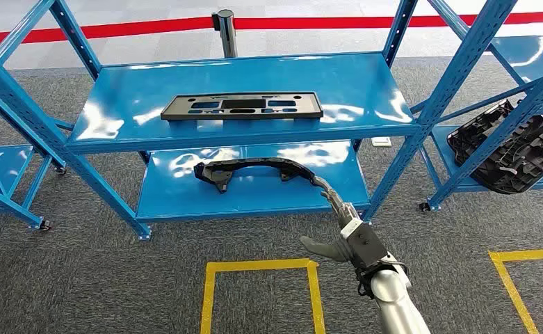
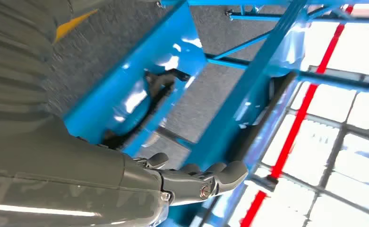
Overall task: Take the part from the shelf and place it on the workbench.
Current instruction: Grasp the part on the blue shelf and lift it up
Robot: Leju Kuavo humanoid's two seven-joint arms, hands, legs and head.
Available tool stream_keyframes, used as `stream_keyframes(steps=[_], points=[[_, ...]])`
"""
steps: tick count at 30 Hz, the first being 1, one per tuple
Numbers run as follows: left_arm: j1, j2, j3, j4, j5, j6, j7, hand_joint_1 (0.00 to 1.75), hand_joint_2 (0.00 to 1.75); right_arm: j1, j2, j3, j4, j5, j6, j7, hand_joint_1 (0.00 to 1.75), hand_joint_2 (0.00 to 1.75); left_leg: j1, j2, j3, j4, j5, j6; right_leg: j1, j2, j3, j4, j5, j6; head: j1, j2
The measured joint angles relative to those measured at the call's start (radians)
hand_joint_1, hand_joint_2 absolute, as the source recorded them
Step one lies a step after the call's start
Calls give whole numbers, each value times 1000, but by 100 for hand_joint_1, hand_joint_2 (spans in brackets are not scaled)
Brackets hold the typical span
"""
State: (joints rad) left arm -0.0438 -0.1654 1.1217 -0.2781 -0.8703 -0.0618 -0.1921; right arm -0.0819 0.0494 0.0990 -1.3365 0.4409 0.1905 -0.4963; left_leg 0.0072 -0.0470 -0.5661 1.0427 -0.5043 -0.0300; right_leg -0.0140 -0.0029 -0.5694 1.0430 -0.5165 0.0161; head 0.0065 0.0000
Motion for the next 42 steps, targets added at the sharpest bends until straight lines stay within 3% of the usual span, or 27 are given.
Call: stream_keyframes(steps=[15,28,34,38,42], points=[[-23,-18,103,18,-100,-2,-16,0,0,-84,-98,305,-242,285,-177,48,0,175,0,0,0,0,0,0,0,0,0,0,0,0,0,0],[-41,-35,177,30,-161,-7,-25,0,0,-170,-199,547,-350,636,-352,164,0,175,0,0,0,0,0,0,0,0,0,0,0,0,0,0],[-44,-39,199,32,-151,-12,-25,0,0,-184,-219,595,-350,656,-361,176,0,175,-1,0,-2,6,-1,2,-5,0,0,-1,2,2,0,0],[-44,-39,207,32,-148,-12,-25,0,0,-189,-225,612,-351,650,-361,181,0,175,-5,0,-4,10,-3,7,-8,0,0,-2,5,8,0,0],[-46,-41,214,33,-146,-13,-26,0,0,-195,-229,623,-352,645,-364,185,0,175,4,4,1,-9,10,25,-5,1,-4,5,-3,19,0,0]])
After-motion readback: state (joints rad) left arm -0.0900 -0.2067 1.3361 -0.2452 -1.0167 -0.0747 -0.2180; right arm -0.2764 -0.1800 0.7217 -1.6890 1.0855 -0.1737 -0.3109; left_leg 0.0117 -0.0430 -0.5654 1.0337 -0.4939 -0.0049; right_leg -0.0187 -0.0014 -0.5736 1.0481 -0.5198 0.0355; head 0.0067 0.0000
